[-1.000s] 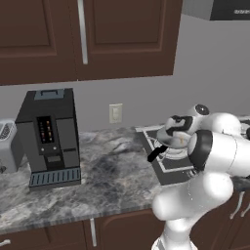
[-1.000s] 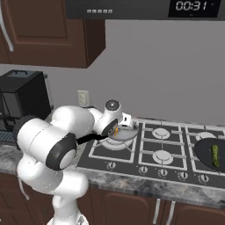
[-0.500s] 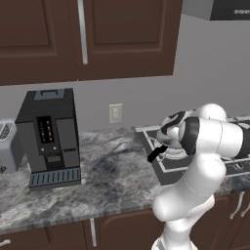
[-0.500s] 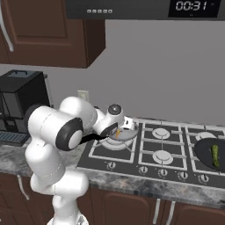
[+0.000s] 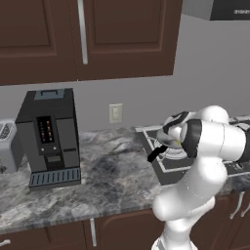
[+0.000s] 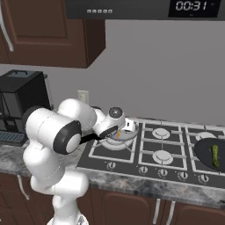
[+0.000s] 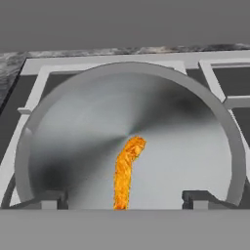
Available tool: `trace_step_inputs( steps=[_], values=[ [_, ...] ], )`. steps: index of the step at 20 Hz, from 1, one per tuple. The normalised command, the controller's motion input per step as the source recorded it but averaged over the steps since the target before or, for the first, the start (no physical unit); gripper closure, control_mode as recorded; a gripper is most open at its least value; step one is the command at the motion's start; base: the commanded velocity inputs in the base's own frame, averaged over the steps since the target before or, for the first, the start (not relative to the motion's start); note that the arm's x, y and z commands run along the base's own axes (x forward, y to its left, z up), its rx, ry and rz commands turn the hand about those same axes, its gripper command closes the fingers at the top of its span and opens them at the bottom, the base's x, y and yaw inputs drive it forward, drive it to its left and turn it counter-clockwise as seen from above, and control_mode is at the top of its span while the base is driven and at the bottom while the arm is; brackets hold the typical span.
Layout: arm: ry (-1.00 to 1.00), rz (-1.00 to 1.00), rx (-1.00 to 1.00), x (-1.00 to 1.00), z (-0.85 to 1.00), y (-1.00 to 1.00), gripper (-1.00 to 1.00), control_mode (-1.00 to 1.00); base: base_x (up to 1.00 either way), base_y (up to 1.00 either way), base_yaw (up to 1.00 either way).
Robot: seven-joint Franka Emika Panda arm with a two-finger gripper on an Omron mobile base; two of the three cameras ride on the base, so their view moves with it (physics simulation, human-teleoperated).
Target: Place both pans onto different burners. Then place the squash and the shrimp on different pans.
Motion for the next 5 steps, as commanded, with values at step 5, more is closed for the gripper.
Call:
trace_step_inputs(
  steps=[5],
  values=[
    [0.00,0.00,0.00,-0.43,0.86,0.00,-1.00,-1.00,0.00,0.00,0.00]
  ],
)
